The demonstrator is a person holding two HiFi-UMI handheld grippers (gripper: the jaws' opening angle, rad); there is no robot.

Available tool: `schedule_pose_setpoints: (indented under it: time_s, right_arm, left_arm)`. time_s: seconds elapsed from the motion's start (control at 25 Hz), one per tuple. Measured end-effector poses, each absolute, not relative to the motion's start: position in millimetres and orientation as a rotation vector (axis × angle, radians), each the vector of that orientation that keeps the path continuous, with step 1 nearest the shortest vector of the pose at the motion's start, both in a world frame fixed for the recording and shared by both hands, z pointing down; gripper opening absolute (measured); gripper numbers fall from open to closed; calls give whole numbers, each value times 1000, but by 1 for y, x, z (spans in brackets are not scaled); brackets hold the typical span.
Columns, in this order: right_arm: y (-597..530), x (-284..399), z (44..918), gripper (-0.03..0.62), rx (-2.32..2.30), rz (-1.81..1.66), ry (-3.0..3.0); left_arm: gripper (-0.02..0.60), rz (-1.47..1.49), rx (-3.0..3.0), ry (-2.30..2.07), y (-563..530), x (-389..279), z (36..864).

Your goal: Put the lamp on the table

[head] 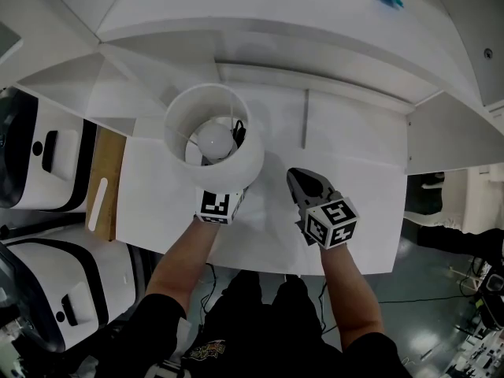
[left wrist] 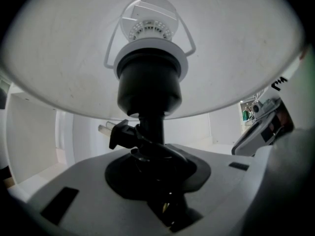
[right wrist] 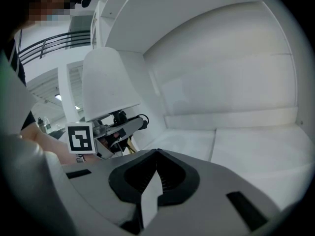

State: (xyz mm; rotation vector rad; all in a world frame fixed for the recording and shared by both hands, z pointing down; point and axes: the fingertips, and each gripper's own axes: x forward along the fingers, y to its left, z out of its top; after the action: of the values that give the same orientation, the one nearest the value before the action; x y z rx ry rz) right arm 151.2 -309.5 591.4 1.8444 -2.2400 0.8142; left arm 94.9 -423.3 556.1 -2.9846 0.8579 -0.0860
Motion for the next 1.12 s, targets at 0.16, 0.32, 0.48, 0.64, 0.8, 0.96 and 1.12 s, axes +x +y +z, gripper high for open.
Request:
schedule_pose_setpoints:
  time_s: [0.16, 0.32, 0.48, 0.64, 0.8, 0.96, 1.12]
  right_arm:
    - [-307, 153, 591, 26, 1838, 818, -2246]
    - [-303, 156, 592, 25, 1836, 819, -2248]
    - [-299, 157, 594, 25, 1835, 828, -2247]
    - [-296, 156, 595, 25, 1830, 829, -2251]
    - [-293, 156, 594, 26, 1827, 825, -2257]
    - [-289, 155, 590, 26, 1817, 821, -2277]
    - [-283, 152, 583, 25, 1785, 807, -2312]
  left_arm:
    - [107, -117, -2976, 906, -423, 89, 568]
    - [118, -135, -2974, 912, -421, 87, 570]
    - [127, -138, -2964, 925, -421, 87, 571]
    - [147, -183, -2953, 955, -418, 80, 587]
    - [168, -224, -2940, 978, -414, 75, 584]
    - [178, -264, -2935, 1027, -404, 63, 589]
    - [179, -311, -2922, 1105, -386, 45, 596]
